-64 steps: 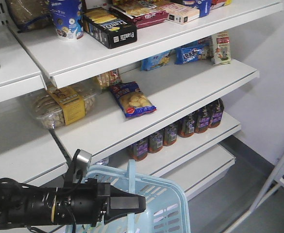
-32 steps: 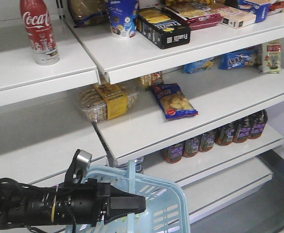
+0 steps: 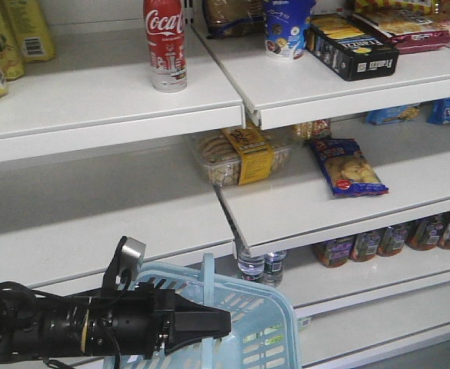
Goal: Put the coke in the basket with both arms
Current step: 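Drive along the shelves to the red Coca-Cola bottle, basket in left gripper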
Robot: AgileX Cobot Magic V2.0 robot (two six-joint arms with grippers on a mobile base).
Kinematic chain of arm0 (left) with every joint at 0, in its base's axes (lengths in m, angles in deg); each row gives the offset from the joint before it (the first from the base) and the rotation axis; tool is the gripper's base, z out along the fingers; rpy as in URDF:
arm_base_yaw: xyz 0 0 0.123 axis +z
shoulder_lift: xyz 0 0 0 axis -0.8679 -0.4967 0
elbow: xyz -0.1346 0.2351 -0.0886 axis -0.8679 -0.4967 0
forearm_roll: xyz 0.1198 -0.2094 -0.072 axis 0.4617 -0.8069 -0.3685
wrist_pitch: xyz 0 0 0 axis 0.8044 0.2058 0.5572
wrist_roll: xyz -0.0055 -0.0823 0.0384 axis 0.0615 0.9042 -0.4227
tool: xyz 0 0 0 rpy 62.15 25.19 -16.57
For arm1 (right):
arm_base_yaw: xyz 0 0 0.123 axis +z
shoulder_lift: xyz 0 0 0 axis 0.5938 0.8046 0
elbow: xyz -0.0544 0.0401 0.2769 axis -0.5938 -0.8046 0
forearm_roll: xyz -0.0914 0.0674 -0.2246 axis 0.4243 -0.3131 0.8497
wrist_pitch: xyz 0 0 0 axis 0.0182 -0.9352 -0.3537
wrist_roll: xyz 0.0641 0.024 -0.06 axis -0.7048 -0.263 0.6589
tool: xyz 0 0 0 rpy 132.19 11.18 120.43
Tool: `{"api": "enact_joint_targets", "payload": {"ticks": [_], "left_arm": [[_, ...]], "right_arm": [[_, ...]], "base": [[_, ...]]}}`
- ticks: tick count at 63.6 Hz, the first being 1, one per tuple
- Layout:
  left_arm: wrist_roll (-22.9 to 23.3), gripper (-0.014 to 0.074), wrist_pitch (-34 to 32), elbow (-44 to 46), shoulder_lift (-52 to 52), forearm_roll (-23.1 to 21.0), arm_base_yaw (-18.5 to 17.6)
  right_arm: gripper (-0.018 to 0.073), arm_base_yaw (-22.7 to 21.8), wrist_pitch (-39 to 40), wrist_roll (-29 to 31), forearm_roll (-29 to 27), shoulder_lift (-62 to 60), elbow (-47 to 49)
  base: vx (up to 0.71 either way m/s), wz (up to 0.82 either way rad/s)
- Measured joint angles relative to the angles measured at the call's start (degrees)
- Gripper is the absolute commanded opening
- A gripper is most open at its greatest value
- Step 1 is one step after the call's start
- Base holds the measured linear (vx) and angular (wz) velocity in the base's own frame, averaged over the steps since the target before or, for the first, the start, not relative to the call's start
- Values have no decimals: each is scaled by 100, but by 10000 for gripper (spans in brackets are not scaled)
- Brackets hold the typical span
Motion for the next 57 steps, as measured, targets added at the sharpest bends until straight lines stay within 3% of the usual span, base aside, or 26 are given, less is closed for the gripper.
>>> {"api": "enact_joint_targets", "payload": {"ticks": [57], "left_arm": [[0, -7, 0, 0, 0, 0, 0]], "right_arm": [[-9, 0, 0, 0, 0, 0, 0]], "base": [[-1, 24]]}}
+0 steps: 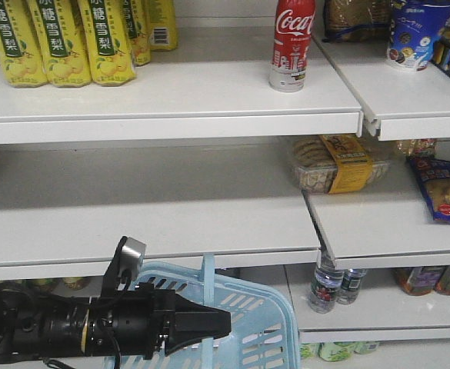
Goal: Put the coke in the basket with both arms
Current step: 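Drive along the shelves to the red Coca-Cola bottle, basket in left gripper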
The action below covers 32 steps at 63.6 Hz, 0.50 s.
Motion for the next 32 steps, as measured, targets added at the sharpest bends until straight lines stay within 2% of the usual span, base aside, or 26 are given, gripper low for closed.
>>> {"api": "enact_joint_targets", "payload": {"ticks": [32], "left_arm": [[0, -7, 0, 0, 0, 0, 0]], "right_arm": [[-9, 0, 0, 0, 0, 0, 0]], "base": [[2, 19]]}}
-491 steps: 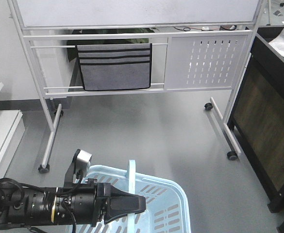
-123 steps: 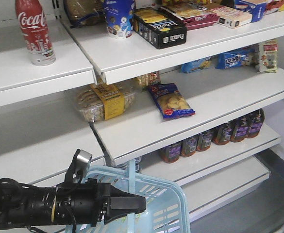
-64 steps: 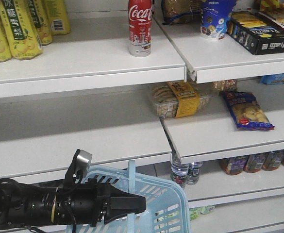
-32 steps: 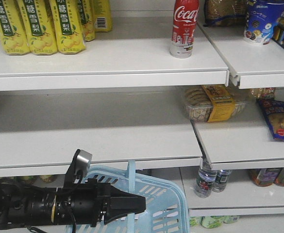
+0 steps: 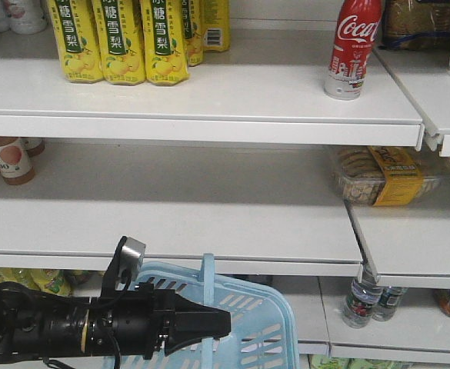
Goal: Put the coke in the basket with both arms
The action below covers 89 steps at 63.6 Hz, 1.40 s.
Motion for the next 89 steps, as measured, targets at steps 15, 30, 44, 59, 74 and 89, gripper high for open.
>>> {"api": "enact_joint_targets", "payload": {"ticks": [15, 30, 44, 59, 74, 89], "left_arm": [[0, -7, 0, 0, 0, 0, 0], [0, -7, 0, 0, 0, 0, 0], [0, -7, 0, 0, 0, 0, 0], [0, -7, 0, 0, 0, 0, 0], [0, -7, 0, 0, 0, 0, 0], [0, -6, 0, 0, 0, 0, 0]], "right_arm": [[-9, 0, 0, 0, 0, 0, 0], [-9, 0, 0, 0, 0, 0, 0], [-9, 0, 0, 0, 0, 0, 0], [-9, 0, 0, 0, 0, 0, 0], [-9, 0, 0, 0, 0, 0, 0], [-9, 0, 0, 0, 0, 0, 0]], "base": [[3, 8], [3, 1], [3, 0], [4, -2], [4, -1], [5, -1]]}}
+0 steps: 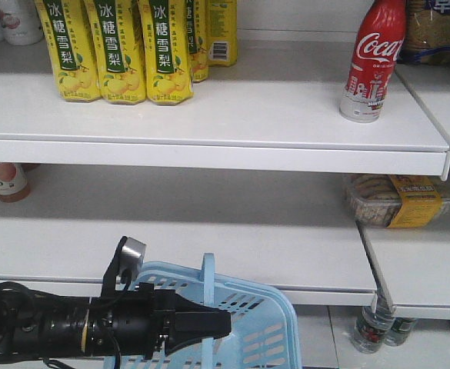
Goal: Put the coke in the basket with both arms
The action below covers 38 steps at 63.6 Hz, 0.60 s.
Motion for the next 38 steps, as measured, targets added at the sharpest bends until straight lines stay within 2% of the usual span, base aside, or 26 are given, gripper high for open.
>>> {"api": "enact_joint_targets", "payload": {"ticks": [38], "left_arm": [[0, -6, 0, 0, 0, 0, 0]], "right_arm": [[-9, 0, 0, 0, 0, 0, 0]], "base": [[4, -2]]}}
